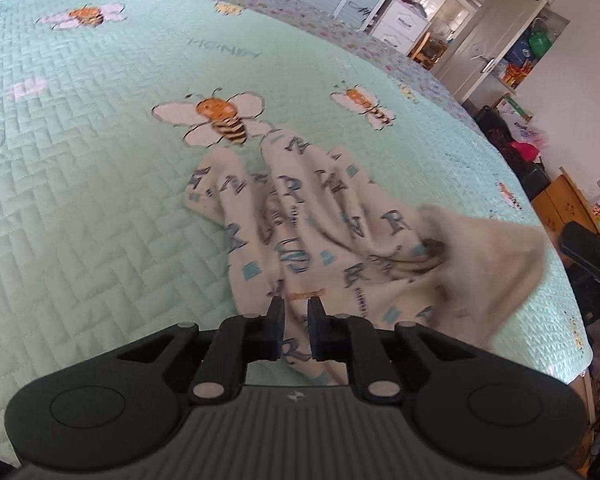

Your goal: Fold clothes

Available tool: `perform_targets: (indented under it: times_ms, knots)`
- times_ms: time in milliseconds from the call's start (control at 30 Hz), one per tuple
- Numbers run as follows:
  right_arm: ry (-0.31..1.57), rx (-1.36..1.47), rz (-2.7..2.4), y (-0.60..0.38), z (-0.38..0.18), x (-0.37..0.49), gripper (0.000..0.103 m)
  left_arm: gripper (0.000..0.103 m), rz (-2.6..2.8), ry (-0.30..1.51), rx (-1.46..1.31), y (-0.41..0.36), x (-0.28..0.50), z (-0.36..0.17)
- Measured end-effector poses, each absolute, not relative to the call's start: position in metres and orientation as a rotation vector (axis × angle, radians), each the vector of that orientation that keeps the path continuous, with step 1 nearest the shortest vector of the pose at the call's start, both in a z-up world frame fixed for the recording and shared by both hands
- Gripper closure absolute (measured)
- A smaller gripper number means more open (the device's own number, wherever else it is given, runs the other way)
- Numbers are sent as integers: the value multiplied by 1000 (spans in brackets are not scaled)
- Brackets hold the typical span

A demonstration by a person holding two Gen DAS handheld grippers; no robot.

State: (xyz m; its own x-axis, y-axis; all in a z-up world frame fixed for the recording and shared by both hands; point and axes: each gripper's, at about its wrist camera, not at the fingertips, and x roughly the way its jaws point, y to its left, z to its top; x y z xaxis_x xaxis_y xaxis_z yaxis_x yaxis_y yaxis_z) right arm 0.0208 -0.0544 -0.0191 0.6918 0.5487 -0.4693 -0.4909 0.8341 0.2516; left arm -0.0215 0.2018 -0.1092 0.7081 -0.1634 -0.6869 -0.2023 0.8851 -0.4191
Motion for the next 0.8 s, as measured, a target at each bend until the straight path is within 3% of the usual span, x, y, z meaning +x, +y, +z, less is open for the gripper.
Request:
perform_targets:
  times_ms: [167,267,367,433,467,500,667,800]
  knots:
    - [656,-77,690,5,-54,26,68,91,-19,783,-462,197,-7,-104]
    - [769,-282,566,18,-100,40,79,90,-35,848,-393,187,17,-115]
    - [792,-245,418,-32,-113,55,88,90,11,919,-375,191,31,-145]
    - [799,-234,331,-68,-112,56,85,90,14,913,-396,198,27,-143]
    - [792,-246,300,-79,-109,53,74,90,16,911,-402,201,24,-141]
    - [772,-248,293,-87,-102,47,71,90,18,908,-408,203,22,-138]
    - [589,-231,383,-80,-62,9,69,90,-7,787,-377,204,7,-101]
    - [610,-264,527,-16,-77,19,68,85,-74,794,-321,179,37,-98]
